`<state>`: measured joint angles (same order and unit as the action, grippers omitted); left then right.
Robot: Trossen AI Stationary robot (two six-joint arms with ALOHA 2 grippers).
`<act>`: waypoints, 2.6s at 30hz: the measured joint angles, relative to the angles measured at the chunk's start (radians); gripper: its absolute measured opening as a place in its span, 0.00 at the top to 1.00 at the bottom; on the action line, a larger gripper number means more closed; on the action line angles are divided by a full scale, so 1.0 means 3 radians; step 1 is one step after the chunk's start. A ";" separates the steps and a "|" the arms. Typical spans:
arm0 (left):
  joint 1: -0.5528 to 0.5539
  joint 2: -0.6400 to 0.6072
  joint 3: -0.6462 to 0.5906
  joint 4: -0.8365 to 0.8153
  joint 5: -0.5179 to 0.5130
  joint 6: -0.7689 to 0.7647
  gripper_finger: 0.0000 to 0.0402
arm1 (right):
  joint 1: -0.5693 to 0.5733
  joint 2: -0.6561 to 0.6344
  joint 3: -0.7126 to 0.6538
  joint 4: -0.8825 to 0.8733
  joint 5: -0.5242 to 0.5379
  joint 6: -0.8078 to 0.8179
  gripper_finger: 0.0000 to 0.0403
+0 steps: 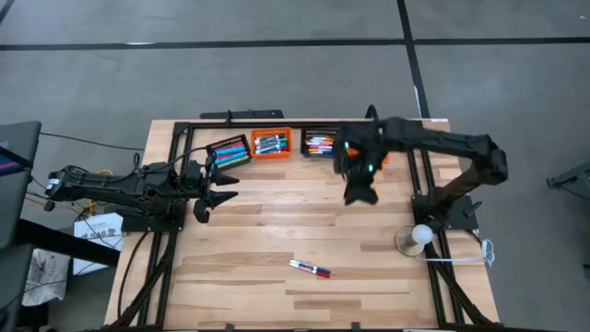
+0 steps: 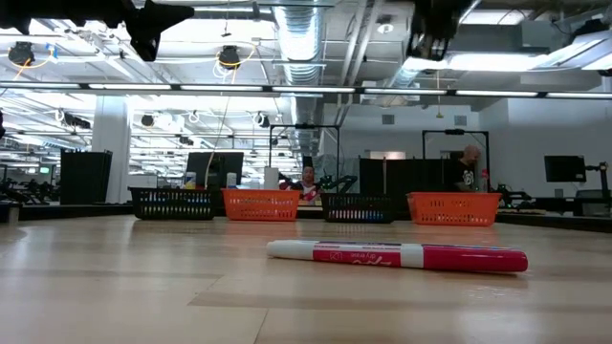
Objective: Pick & Place Markers
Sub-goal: Put the thin blue marker pen into the right orange bin
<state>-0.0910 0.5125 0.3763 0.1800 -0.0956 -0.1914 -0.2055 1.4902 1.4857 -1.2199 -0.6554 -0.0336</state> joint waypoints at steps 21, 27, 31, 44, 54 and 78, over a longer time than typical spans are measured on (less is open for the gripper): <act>-0.0001 0.0000 -0.0001 0.0001 0.0000 0.0000 0.53 | 0.2010 0.0998 -0.0001 0.1151 0.1323 0.1336 0.72; -0.0001 0.0000 -0.0001 0.0001 0.0000 0.0000 0.53 | 0.2035 0.1468 -0.0003 0.1442 0.1324 0.1316 0.72; -0.0001 0.0000 -0.0001 0.0001 -0.0001 -0.0001 0.53 | 0.2011 0.1710 0.0000 0.1593 0.1323 0.1311 0.72; -0.0001 0.0003 -0.0001 0.0001 0.0000 0.0002 0.53 | 0.1985 0.1981 -0.0001 0.1575 0.1819 0.1337 0.72; -0.0001 0.0003 -0.0001 0.0001 0.0000 0.0002 0.53 | 0.1999 0.1980 -0.0001 0.1594 0.1679 0.1212 0.76; 0.0000 0.0003 -0.0001 0.0001 -0.0001 0.0001 0.53 | 0.2051 0.2009 0.0128 0.2312 0.1141 0.1076 0.76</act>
<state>-0.0911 0.5133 0.3759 0.1802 -0.0958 -0.1912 0.4098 2.0930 1.5242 -0.5262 -0.3131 0.2891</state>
